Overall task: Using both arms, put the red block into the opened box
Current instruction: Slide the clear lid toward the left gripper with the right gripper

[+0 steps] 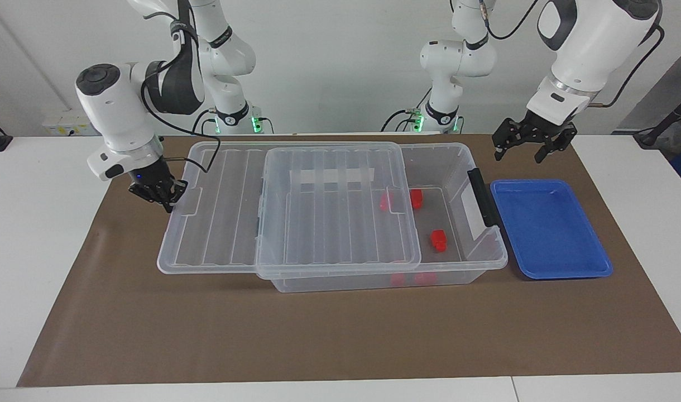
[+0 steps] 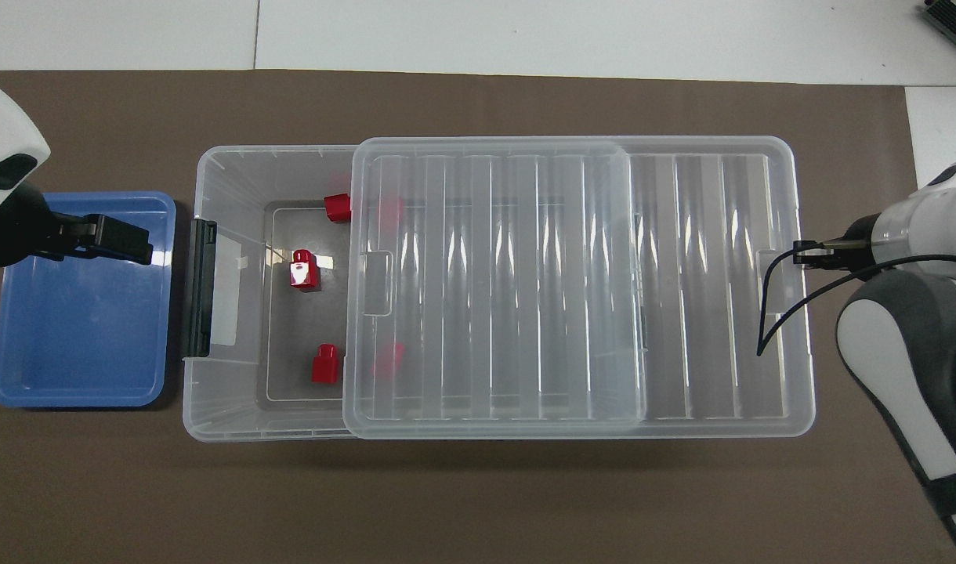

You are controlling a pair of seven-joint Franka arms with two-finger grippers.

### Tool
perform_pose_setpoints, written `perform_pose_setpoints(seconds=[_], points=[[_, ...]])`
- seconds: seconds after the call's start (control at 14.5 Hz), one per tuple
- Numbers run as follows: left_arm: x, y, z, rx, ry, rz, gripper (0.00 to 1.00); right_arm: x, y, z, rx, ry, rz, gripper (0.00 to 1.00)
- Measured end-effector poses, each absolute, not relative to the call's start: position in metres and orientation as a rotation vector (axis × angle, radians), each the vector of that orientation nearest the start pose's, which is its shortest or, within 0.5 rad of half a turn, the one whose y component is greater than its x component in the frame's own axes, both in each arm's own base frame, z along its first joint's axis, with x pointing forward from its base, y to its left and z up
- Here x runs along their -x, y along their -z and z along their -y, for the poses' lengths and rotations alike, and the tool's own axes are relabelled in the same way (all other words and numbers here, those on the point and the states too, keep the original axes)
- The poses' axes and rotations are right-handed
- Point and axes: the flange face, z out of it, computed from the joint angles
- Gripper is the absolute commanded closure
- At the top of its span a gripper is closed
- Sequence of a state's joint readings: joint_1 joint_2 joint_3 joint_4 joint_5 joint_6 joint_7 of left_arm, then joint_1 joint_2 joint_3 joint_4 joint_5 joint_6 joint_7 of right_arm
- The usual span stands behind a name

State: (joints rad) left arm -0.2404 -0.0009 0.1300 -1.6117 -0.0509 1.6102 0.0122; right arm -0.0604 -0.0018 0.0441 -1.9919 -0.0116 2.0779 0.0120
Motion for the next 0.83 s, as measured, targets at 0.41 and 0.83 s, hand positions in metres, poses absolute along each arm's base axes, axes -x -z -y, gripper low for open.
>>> perform_pose_setpoints(seconds=[0.41,0.83], points=[[-0.552,-0.612,0.078,3.185,0.004,-0.227,0.00,-0.559,-0.468,-0.048,3.145,0.109,0.049,1.00],[-0.547,-0.624,0.074,3.189,0.039,-0.220,0.00,-0.551,-0.468,-0.099,3.141,0.093,0.083,1.00]])
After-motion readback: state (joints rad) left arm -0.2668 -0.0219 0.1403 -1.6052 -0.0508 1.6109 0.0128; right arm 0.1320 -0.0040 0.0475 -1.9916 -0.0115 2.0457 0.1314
